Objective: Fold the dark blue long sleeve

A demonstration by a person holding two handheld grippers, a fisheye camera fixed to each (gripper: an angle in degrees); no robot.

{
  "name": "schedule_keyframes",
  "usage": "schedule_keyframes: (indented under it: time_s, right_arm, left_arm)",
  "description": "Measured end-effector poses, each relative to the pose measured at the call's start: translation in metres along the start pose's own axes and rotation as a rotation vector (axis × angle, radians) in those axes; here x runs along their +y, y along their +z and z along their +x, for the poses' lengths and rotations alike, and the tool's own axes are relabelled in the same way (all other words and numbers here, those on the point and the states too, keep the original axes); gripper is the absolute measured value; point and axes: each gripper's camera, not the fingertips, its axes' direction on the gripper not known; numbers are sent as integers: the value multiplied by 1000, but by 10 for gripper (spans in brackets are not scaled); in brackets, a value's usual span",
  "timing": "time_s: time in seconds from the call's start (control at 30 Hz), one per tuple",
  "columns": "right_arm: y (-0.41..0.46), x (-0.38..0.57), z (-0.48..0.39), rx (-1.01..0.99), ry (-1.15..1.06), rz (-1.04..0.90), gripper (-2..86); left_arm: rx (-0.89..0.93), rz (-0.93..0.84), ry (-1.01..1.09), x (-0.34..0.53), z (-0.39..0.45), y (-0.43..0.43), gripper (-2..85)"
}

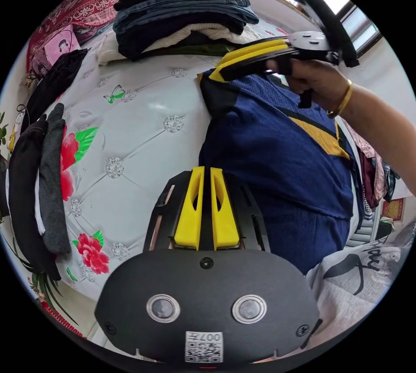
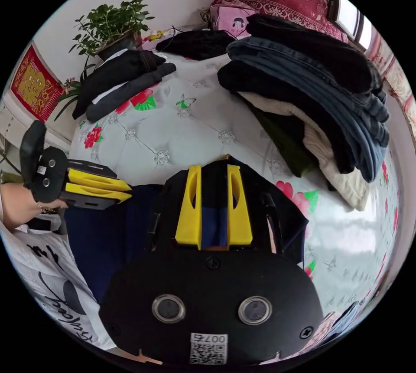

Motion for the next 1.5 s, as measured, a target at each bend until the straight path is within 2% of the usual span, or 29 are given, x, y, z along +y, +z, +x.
schedule_keyframes:
  time_s: [0.03,0.07,0.1,0.33,0.4,0.53,0.7,0.87,0.93,0.97,1.07,1.13,1.27,1.33,1.4,1.5]
  right_arm:
    - [11,-2,2,12,-4,-36,54]
    - [6,4,5,40,-26,63,40]
    - [12,3,15,191,22,17,32]
    - [-37,17,70,-73,209,93,50]
    - [-84,61,71,-64,243,197,57]
    - [-146,170,66,-52,340,221,63]
    - [-199,365,22,95,582,10,64]
    - [-216,464,-38,89,731,-31,71]
    - [-197,482,-53,122,750,-128,75]
    - [-192,494,-55,113,809,-158,78]
    - [-228,539,-51,95,1015,55,81]
    - [-255,579,-51,153,1143,153,83]
    - [-310,706,-75,408,1608,236,89]
    - [-324,761,-95,465,1819,269,94]
    - [-327,816,-114,424,2001,302,101]
    - [-313,843,-119,283,2056,341,96]
  left_arm:
    - [7,-5,-6,2,-6,-2,2]
    - [9,-12,-7,5,-13,-4,0]
    - [8,-15,-13,7,-16,-6,-1]
    - [66,-2,-69,12,-54,-18,20]
    - [59,13,-96,16,-64,-26,46]
    - [45,67,-100,38,-75,-56,55]
    - [71,55,-17,68,-54,-72,58]
    - [141,-7,115,94,3,-70,57]
    - [169,-20,145,100,21,-71,55]
    - [175,-24,155,102,27,-72,54]
    - [179,-26,218,116,54,-85,50]
    - [156,-16,241,126,62,-92,45]
    - [132,-37,246,148,67,-101,39]
    - [128,-37,240,157,67,-105,38]
    - [122,-35,238,164,69,-109,38]
    - [115,-55,241,173,74,-111,35]
